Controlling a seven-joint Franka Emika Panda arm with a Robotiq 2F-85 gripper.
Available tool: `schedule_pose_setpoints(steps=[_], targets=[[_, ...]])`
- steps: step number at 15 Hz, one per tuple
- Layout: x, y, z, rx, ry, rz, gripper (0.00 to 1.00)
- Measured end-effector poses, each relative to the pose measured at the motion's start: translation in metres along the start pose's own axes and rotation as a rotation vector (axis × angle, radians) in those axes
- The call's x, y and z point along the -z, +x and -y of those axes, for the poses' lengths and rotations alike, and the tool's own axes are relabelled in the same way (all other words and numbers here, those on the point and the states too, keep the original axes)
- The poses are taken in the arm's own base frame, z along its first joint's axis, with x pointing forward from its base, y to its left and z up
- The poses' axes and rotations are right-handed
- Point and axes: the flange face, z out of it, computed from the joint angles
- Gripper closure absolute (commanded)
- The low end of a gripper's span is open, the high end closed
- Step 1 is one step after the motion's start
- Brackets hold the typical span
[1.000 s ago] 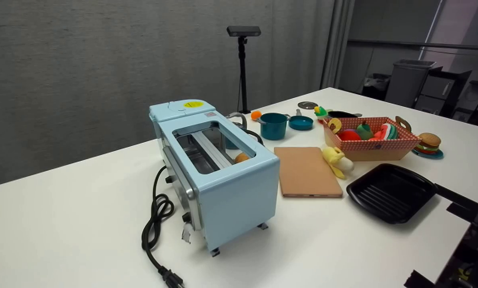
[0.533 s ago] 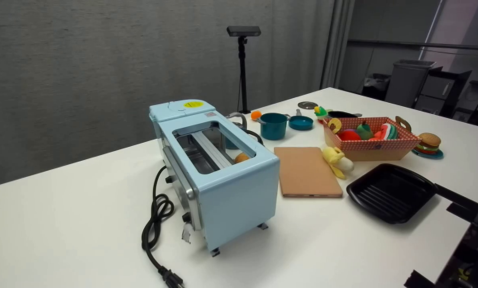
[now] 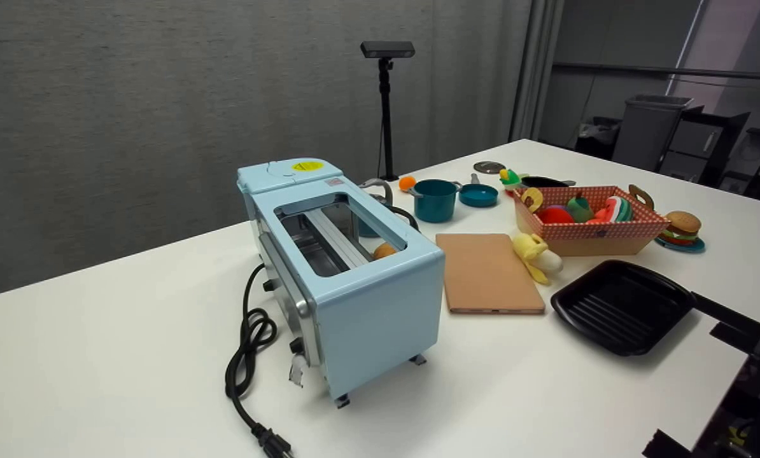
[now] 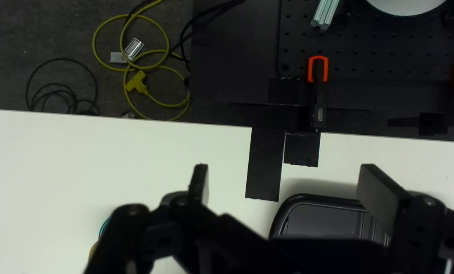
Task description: Pick the green object in the basket and put it on the tray
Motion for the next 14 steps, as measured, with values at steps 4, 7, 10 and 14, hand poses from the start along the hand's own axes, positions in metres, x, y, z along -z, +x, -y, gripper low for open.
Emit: schedule_pose_setpoints(steps=[4,7,10,14], targets=[[0.0002,0.0002,0.0004,-0.022,-0.002,0.0,0.0],[0.0007,0.0005,0.0008,-0.041,-0.011,0.002,0.0],[0.0014,0.0008,0.0003,-0.037,-0.037,0.007,0.0],[0.0022,0.0004,-0.0023,-0.023,-0.081,0.016,0.0]])
